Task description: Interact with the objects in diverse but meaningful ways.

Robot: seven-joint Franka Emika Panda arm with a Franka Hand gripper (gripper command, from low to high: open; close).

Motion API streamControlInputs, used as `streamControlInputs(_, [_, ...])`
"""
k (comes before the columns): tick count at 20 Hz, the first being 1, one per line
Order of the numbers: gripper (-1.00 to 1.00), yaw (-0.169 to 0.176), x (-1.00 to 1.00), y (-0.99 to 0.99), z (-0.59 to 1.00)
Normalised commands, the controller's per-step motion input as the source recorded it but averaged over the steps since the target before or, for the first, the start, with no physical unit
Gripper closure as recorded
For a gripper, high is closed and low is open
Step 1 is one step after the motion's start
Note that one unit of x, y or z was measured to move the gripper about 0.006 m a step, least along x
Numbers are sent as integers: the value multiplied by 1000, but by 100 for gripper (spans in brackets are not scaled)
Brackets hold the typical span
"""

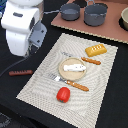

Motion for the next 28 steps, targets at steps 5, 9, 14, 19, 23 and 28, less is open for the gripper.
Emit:
streamControlInputs(5, [-100, 109, -578, -197, -450])
streamControlInputs(9, [-100, 102, -496, -149, -467])
streamControlInputs(14, [-100, 93, -422, -93, -440])
streamControlInputs(19, [-100, 33, -112, -183, -288])
streamControlInputs(23, [-100, -4, -2, -202, -222])
streamControlInputs(28, [-100, -35, -86, -246, -274])
